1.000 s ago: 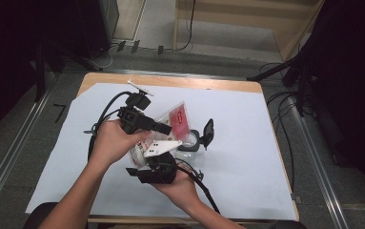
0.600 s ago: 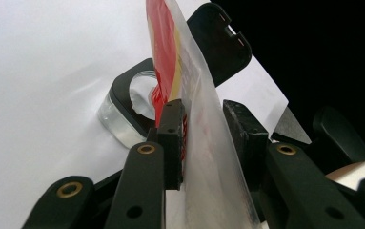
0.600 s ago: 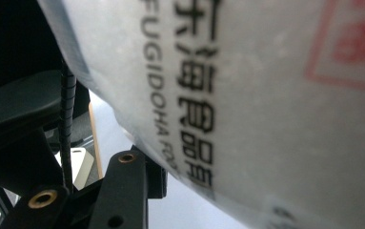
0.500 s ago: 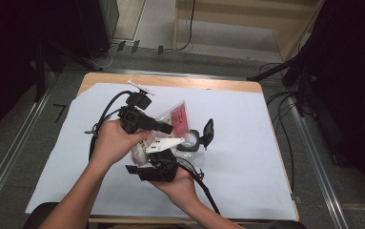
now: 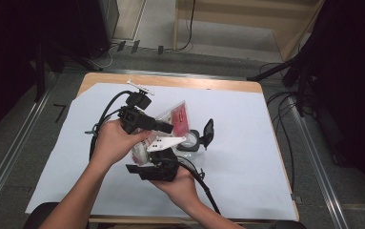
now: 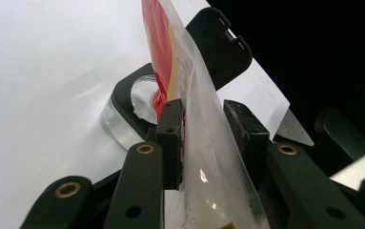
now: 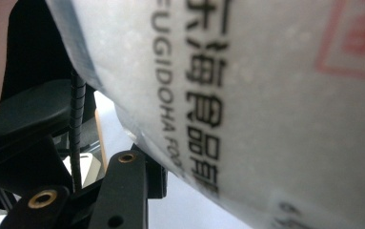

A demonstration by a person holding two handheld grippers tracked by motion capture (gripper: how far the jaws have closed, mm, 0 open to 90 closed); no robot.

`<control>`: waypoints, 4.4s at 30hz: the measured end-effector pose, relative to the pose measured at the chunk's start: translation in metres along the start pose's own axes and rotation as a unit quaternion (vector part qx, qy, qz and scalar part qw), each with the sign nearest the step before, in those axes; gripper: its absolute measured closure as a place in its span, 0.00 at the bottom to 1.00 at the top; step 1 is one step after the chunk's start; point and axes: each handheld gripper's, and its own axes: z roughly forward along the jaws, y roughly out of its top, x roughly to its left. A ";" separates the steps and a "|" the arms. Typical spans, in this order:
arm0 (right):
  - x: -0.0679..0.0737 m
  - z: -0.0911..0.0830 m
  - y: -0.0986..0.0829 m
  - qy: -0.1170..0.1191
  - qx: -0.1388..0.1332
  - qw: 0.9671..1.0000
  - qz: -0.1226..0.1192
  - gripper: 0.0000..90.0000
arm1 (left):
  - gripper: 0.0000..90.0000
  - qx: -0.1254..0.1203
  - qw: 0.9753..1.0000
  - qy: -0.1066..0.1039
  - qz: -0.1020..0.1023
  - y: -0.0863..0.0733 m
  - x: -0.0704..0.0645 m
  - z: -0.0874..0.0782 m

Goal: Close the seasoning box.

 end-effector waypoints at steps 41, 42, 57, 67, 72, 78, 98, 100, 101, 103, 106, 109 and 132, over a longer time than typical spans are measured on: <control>0.007 0.001 0.002 0.005 0.009 1.000 -0.020 0.69 | 0.75 0.005 1.000 0.013 0.002 -0.002 -0.004 -0.004; 0.007 0.001 0.002 0.005 0.009 1.000 -0.020 0.69 | 0.75 0.004 1.000 0.013 0.002 -0.002 -0.005 -0.003; 0.007 0.000 0.001 0.006 0.003 1.000 -0.019 0.69 | 0.74 0.009 1.000 0.014 0.008 -0.001 -0.010 -0.003; 0.008 0.003 0.001 0.005 0.001 1.000 -0.017 0.69 | 0.74 0.007 1.000 0.011 0.002 -0.001 -0.008 -0.004; 0.008 0.004 0.002 0.006 0.000 1.000 -0.017 0.69 | 0.74 0.008 1.000 0.016 0.005 -0.001 -0.008 -0.005; 0.008 0.004 0.003 0.008 -0.001 1.000 -0.018 0.69 | 0.74 0.010 1.000 0.019 0.007 -0.001 -0.009 -0.006; 0.008 0.003 0.002 0.009 -0.001 1.000 -0.022 0.69 | 0.73 0.011 1.000 0.023 0.010 -0.002 -0.011 -0.005; 0.007 0.003 0.002 0.010 -0.001 1.000 -0.022 0.69 | 0.73 0.011 1.000 0.022 0.009 -0.002 -0.011 -0.005; 0.007 0.003 0.002 0.010 0.000 1.000 -0.022 0.69 | 0.73 0.011 1.000 0.021 0.008 -0.002 -0.011 -0.005; 0.007 0.003 0.002 0.010 0.000 1.000 -0.021 0.69 | 0.73 0.011 1.000 0.021 0.008 -0.002 -0.011 -0.005; 0.007 0.003 0.002 0.010 0.000 1.000 -0.022 0.69 | 0.73 0.011 1.000 0.021 0.008 -0.002 -0.011 -0.005; 0.007 0.003 0.002 0.010 0.001 1.000 -0.022 0.69 | 0.74 0.008 1.000 0.020 0.008 -0.002 -0.010 -0.005; 0.008 0.002 0.003 0.006 0.009 1.000 -0.020 0.70 | 0.74 0.005 1.000 0.012 0.001 -0.003 -0.005 -0.005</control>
